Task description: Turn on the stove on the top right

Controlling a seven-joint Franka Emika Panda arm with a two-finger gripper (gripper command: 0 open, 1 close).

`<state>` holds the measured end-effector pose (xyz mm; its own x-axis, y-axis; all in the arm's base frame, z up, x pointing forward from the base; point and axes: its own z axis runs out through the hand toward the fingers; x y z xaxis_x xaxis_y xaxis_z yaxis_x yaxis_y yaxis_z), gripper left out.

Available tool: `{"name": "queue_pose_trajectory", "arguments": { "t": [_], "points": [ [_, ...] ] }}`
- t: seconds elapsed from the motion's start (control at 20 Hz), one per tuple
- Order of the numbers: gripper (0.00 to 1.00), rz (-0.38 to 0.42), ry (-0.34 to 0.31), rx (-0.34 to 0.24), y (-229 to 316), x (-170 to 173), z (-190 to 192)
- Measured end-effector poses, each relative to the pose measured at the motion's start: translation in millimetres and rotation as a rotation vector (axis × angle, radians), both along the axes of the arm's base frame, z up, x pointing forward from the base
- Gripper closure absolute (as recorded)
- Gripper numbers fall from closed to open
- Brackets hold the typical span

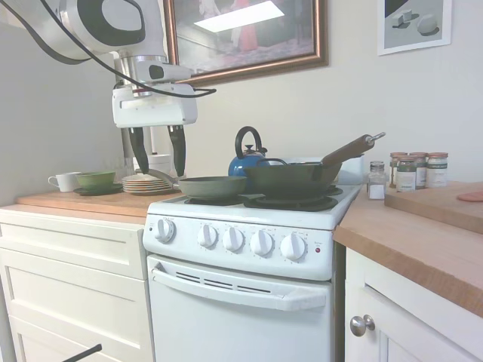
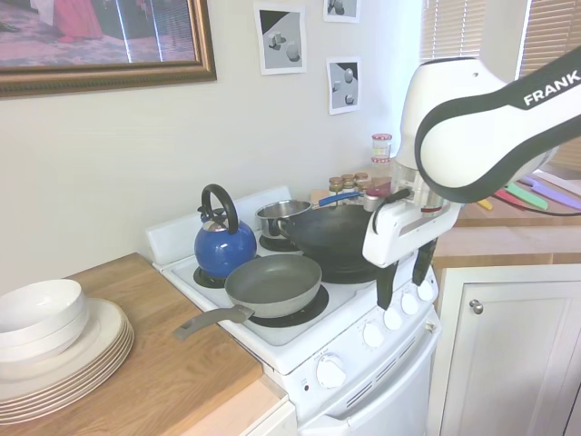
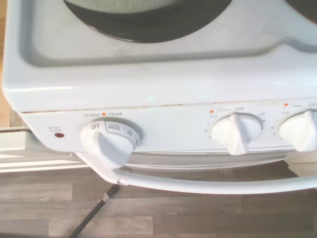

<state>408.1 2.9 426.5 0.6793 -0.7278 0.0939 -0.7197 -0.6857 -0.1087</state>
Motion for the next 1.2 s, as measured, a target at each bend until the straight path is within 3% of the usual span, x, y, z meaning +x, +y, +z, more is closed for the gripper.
{"name": "queue_pose_trajectory", "arguments": {
  "t": [0.25, 0.8, 1.2],
  "points": [
    [0.0, -0.017, 0.012, -0.003, -10.5, 1.1, -5.0],
    [0.0, -0.064, 0.088, -0.01, -72.4, 18.0, -69.6],
    [0.0, -0.03, 0.105, -0.066, -120.1, 26.8, -77.2]
  ]
}}
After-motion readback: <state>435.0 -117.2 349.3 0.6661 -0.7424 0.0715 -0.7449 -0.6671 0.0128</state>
